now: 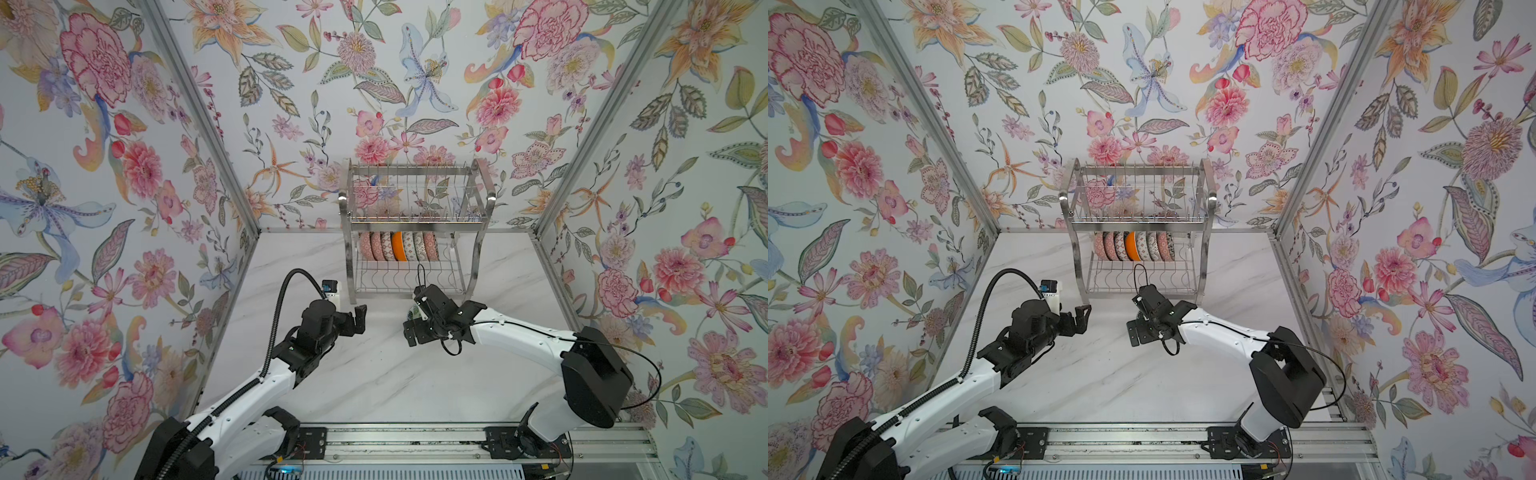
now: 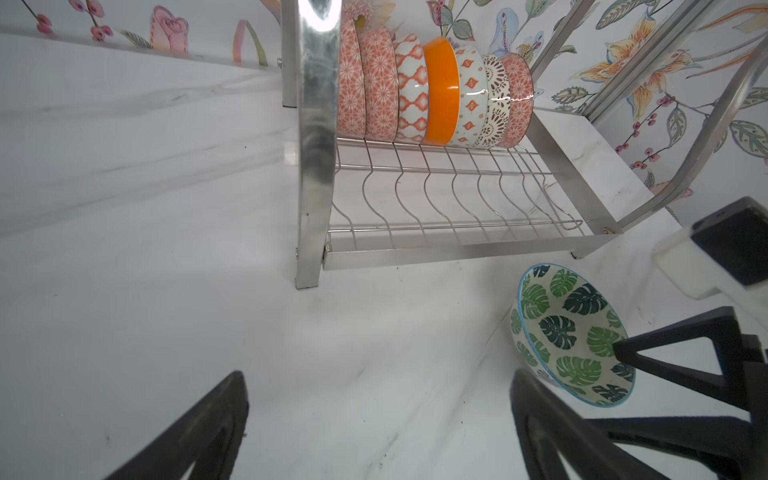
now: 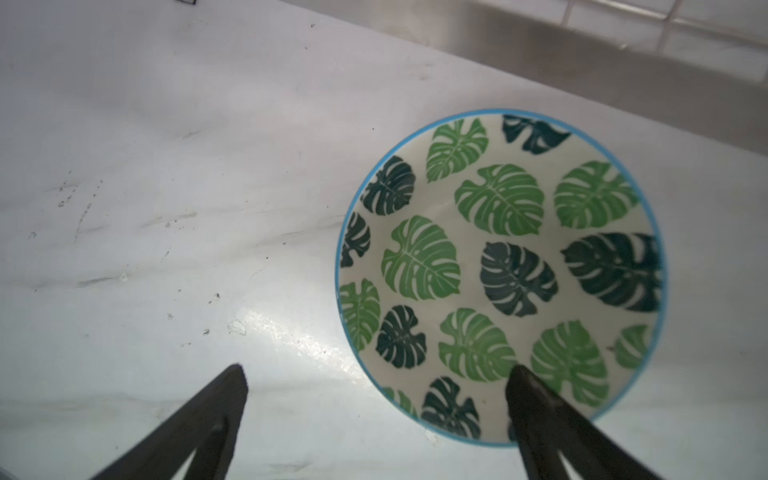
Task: Load bowls into a dish rack
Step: Pick up the bowl from the center of the table.
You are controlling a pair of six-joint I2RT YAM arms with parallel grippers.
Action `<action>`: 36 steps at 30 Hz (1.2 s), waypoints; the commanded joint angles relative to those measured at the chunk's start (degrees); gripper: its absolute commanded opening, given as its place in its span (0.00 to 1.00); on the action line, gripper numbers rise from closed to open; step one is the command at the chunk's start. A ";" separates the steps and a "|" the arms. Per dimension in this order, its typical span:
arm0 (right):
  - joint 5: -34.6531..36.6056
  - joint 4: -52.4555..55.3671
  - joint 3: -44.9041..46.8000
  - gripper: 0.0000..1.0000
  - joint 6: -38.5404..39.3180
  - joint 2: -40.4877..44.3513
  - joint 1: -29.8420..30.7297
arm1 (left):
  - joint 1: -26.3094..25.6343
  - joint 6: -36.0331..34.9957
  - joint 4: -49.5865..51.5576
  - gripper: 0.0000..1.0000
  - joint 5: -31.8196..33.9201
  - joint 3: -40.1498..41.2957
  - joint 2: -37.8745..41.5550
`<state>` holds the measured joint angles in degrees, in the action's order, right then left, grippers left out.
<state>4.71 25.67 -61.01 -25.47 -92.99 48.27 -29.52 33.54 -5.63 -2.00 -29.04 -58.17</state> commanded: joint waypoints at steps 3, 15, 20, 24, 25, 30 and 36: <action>6.84 1.29 -6.15 0.99 -2.68 -7.08 1.99 | 0.28 4.14 -6.88 0.99 -10.91 2.51 -2.96; 9.38 4.43 -11.87 0.58 -1.48 -14.86 2.00 | 0.30 6.82 -12.87 0.99 -15.06 3.64 -8.16; 9.07 4.43 -11.30 0.43 -0.64 -14.20 2.00 | 0.34 7.46 -12.83 0.99 -14.10 2.50 -10.60; 8.53 4.35 -10.11 0.23 0.76 -12.50 1.67 | 0.34 8.86 -13.13 0.99 -13.58 1.72 -12.09; 8.24 4.35 -9.72 0.20 1.09 -11.95 1.52 | 0.20 9.06 -13.23 0.99 -13.72 1.47 -12.29; 7.96 4.41 -6.73 0.04 2.60 -7.34 0.06 | 0.10 10.02 -13.53 0.99 -14.08 0.14 -13.50; 6.32 4.45 -1.80 0.00 3.57 -0.03 -4.02 | -1.36 10.38 -14.23 0.99 -13.26 -1.87 -15.40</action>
<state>11.99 28.84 -64.90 -22.94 -96.86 45.89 -29.89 43.13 -18.44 -16.08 -28.75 -72.58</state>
